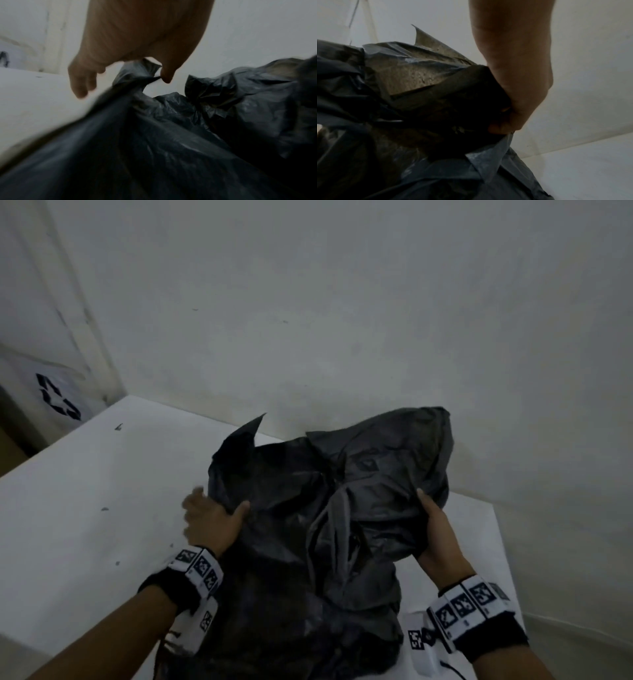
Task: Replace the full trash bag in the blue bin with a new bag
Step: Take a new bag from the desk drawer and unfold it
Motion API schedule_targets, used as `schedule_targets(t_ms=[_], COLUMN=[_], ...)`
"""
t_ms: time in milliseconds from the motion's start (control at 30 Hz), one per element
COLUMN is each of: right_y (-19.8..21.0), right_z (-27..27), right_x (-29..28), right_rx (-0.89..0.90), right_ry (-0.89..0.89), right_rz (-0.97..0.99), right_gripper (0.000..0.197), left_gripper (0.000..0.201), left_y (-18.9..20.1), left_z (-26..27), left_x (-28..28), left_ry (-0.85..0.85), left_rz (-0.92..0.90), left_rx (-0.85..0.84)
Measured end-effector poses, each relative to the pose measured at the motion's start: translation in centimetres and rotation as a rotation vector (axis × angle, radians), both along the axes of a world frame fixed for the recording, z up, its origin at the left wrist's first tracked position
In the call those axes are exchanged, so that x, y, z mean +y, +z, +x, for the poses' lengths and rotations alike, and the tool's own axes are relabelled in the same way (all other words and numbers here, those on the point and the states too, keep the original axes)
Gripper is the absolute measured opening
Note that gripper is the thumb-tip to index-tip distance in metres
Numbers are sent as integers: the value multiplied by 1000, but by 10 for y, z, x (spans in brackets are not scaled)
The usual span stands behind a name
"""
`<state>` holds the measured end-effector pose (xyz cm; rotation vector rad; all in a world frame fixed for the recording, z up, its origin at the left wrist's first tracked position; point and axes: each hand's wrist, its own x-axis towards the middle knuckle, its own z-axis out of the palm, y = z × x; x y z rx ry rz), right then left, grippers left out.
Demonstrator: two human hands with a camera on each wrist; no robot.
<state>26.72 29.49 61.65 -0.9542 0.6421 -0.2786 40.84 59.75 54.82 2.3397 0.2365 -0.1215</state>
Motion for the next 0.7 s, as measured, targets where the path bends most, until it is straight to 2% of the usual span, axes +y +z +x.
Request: schedule_targets(t_ms=[33,100,133,167,233,300,400,500,600,700], right_y=[-4,-12,-17,-22,-32,-37,-44,-51,-50,-34], right_z=[-1,-1,-2,-2,-4,-9,-24,-45,-61,-67], right_x=[1,2,3,1,-4,-13,-37,-61,-77,-84], right_rx=[28,104,152,193,257,301,351,374,322,284], right_ry=[5,34,34,20,3,-12,-57,-109,-121,-101], right_rz=[-21,-70,-101,-132,-171,-188,-161,-115,-160,-275], right_gripper=[55,74,76,71,55,44,41,42,46,40], left_gripper=[88,64,54,49,55,64,106,129,128,105], left_y=[7,13,12,7,-3,-22,-54,-69,-70,-70], left_z=[-6,-15,-20,-25,-37,-47,-56,-58,-48,-29], left_x=[-4,-16,-22,-29,-43,-53,-54,-53,-49,-35], left_ry=[-53,-299,-463,-632,-920,-1059,-1049,-1058,-1017,-939], left_rz=[28,35,14,-8,-26,107,340,525,645,759], left_rx=[-164,-465,-504,-484,-293,-43,253,368,380,352])
